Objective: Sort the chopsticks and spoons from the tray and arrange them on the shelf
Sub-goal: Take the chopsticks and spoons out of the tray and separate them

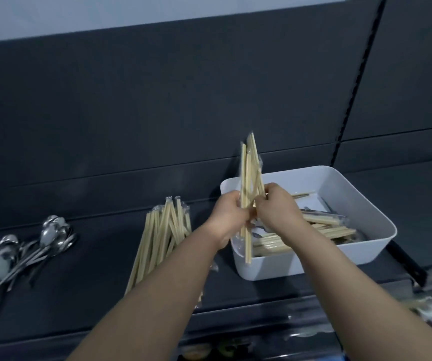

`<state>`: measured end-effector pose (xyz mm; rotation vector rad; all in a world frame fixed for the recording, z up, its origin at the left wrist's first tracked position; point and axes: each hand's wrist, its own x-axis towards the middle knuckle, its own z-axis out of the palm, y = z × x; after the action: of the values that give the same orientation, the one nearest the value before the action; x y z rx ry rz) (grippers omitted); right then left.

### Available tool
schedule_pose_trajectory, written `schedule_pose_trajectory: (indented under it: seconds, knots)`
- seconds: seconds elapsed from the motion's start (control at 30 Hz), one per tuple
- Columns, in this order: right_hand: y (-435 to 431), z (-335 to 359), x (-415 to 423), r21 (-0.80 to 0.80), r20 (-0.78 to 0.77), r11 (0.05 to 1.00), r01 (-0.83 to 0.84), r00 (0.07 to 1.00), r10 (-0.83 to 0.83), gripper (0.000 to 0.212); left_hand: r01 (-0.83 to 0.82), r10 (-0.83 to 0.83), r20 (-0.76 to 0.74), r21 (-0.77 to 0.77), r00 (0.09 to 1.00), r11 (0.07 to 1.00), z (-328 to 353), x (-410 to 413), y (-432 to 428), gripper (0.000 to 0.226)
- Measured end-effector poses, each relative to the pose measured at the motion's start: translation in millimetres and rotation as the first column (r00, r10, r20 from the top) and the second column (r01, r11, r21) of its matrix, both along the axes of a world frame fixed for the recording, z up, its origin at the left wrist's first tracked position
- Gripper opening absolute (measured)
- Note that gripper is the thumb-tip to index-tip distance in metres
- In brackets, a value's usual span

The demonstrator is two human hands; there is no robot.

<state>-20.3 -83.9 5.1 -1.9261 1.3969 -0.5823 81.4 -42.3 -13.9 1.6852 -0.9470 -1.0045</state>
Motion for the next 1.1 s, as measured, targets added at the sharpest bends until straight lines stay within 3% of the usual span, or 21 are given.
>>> schedule_pose_trajectory:
  seconds: [0.17, 0.27, 0.37, 0.5, 0.73, 0.83, 0.9, 1.0, 1.1]
  knots:
    - [7, 0, -12, -0.067, -0.134, 0.998, 0.015, 0.991, -0.024, 0.023, -0.174, 0.181, 0.126, -0.069, 0.975, 0.982, -3, 13, 1, 0.019]
    - [11, 6, -19, -0.149, -0.195, 0.989, -0.011, 0.981, -0.019, 0.02, -0.343, 0.343, -0.043, -0.221, 0.938, 0.913, 16, 24, 4, 0.016]
    - [22, 9, -9, -0.197, -0.137, 0.979, -0.055, 0.99, 0.028, 0.016, -0.459, 0.416, -0.2, -0.296, 0.887, 0.838, 37, 39, 15, 0.018]
    - [44, 3, 32, -0.185, -0.07, 0.967, -0.175, 0.984, 0.164, 0.018, -0.425, 0.416, -0.099, -0.099, 0.904, 0.9, 27, 74, 42, 0.026]
    - [79, -43, 98, 0.012, -0.252, 0.941, -0.338, 0.91, 0.329, 0.019, -0.352, 0.337, 0.102, 0.286, 0.936, 0.891, -36, 126, 104, 0.033]
    - [84, -61, 108, 0.085, -0.253, 0.938, -0.335, 0.903, 0.346, 0.025, -0.322, 0.28, 0.18, 0.284, 0.943, 0.903, -43, 133, 112, 0.058]
    - [87, -65, 110, 0.099, -0.279, 0.934, -0.343, 0.891, 0.357, 0.031, -0.312, 0.218, 0.329, 0.269, 0.919, 0.911, -39, 134, 116, 0.053]
    - [91, -64, 104, -0.019, -0.38, 0.928, -0.373, 0.861, 0.338, 0.031, -0.305, 0.121, 0.56, 0.248, 0.82, 0.919, -40, 140, 118, 0.039]
    - [92, -55, 94, -0.164, -0.461, 0.887, -0.432, 0.829, 0.318, 0.03, -0.286, 0.103, 0.619, 0.205, 0.779, 0.936, -36, 136, 114, 0.026]
